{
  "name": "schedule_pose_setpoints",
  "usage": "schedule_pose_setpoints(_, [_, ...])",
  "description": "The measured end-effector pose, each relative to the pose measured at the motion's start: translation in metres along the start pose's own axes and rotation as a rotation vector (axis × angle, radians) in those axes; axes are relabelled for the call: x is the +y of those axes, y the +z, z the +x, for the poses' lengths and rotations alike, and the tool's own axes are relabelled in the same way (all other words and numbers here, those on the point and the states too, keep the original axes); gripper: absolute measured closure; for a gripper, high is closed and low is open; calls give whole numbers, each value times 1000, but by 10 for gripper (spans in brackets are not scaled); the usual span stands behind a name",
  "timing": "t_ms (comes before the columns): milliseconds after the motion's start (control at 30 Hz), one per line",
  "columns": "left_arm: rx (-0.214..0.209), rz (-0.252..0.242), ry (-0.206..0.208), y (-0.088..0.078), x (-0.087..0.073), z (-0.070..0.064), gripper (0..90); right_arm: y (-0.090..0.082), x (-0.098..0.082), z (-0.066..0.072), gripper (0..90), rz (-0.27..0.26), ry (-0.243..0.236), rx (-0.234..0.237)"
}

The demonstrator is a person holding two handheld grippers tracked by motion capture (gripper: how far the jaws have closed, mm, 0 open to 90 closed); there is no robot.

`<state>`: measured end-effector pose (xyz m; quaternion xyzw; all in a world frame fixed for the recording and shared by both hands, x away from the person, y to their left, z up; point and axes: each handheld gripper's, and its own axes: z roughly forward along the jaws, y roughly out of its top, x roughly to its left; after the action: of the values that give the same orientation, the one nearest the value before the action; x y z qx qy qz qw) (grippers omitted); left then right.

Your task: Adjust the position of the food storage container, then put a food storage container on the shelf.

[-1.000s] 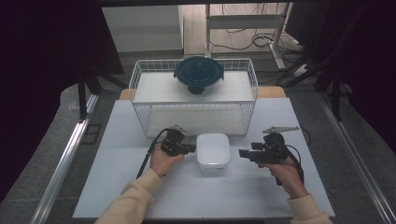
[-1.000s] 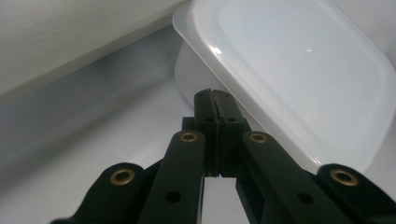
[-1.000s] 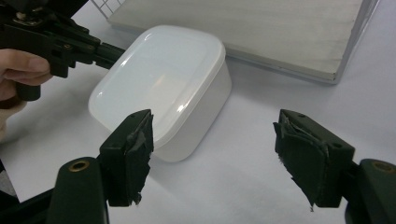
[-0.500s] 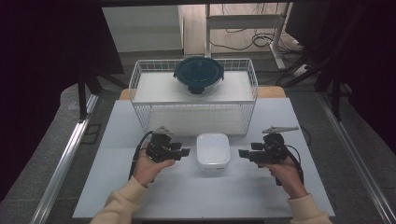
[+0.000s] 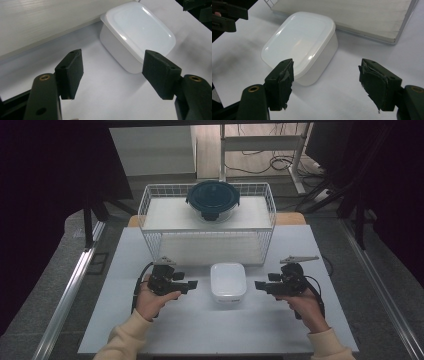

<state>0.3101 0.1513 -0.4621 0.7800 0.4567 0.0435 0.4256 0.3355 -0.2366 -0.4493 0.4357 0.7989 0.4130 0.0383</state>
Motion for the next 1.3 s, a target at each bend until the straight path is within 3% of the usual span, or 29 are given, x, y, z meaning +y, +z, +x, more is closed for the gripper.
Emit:
schedule_pose_setpoints(233, [-37, -18, -50, -1, 1, 3, 329, 2, 0, 1, 269, 6, -1, 4])
schedule_pose_setpoints(633, [-39, -36, -98, -2, 3, 7, 331, 4, 2, 3, 281, 9, -3, 17])
schedule_pose_setpoints(833, [-67, -30, -122, 4, 7, 5, 334, 5, 4, 3, 321, 5, 16, 42])
schedule_pose_setpoints(1000, [-140, -30, -179, 13, 13, 5, 336, 6, 10, 5, 356, 7, 30, 62])
schedule_pose_setpoints(1300, [-155, -8, -204, 31, 21, 6, 344, 19, 25, 1, 407, 27, 73, 86])
